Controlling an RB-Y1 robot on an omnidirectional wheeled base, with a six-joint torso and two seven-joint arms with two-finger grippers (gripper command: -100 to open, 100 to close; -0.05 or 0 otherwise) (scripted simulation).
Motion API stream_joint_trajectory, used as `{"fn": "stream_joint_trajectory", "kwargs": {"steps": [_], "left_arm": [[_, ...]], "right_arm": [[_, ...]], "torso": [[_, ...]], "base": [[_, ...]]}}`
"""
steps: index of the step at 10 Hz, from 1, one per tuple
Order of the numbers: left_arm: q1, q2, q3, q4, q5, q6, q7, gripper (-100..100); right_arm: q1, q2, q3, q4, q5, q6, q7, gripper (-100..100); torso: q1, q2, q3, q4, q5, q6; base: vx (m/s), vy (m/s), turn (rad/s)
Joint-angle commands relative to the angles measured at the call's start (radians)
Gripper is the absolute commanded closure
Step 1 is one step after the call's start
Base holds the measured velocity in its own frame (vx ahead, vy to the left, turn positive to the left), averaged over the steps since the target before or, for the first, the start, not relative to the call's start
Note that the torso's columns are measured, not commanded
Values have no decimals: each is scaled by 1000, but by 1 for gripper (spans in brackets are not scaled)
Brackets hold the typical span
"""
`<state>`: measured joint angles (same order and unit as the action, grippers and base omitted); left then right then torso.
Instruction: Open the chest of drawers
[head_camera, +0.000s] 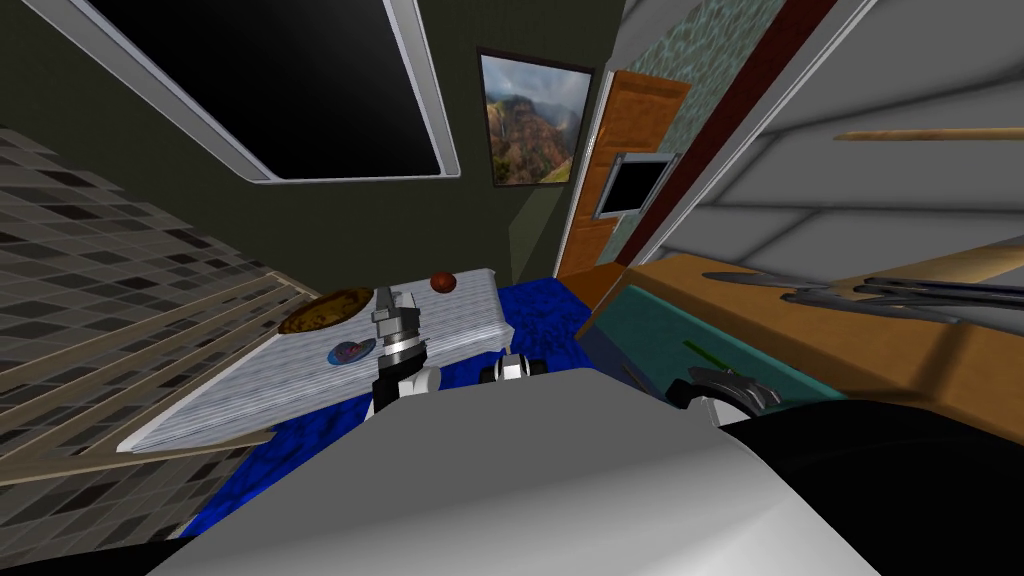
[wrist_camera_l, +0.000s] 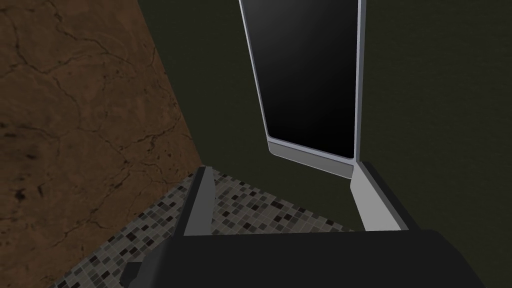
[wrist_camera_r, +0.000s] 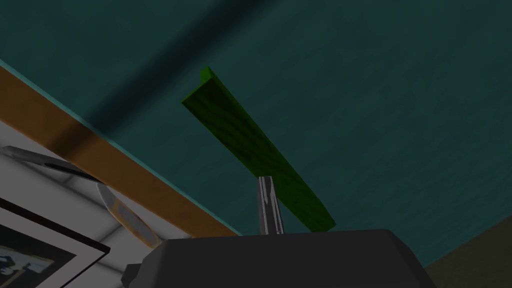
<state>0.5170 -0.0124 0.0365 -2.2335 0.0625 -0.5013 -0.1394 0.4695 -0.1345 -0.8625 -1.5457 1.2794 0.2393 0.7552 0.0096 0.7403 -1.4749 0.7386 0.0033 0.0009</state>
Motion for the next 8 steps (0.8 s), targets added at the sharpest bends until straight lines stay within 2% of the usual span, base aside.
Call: {"fn": "stream_joint_trajectory", "kwargs": {"steps": [1, 4, 5, 6, 8], "left_arm": [[0, 0, 0, 0, 0, 0, 0, 0], [0, 0, 0, 0, 0, 0, 0, 0], [0, 0, 0, 0, 0, 0, 0, 0], [0, 0, 0, 0, 0, 0, 0, 0], [0, 1, 1, 0, 0, 0, 0, 0]], "right_arm": [[16, -5, -2, -8, -16, -7, 1, 100], [24, -8, -4, -12, -23, -12, 1, 100], [14, -4, -1, -6, -16, -7, 1, -100], [11, -4, -1, -4, -13, -5, 1, -100], [-2, 0, 2, 3, -3, 1, 1, -100]], "torso": [[-1, -1, -1, 0, 0, -1], [-10, -2, -1, -1, -4, -1], [-16, -3, -1, -1, -5, -1], [-23, -3, -2, -1, -7, -1], [-15, -2, -1, -1, -5, -1]], "base": [[5, 193, -21], [-8, 171, -13], [6, -68, 4], [2, -154, 16], [2, -184, 11]]}}
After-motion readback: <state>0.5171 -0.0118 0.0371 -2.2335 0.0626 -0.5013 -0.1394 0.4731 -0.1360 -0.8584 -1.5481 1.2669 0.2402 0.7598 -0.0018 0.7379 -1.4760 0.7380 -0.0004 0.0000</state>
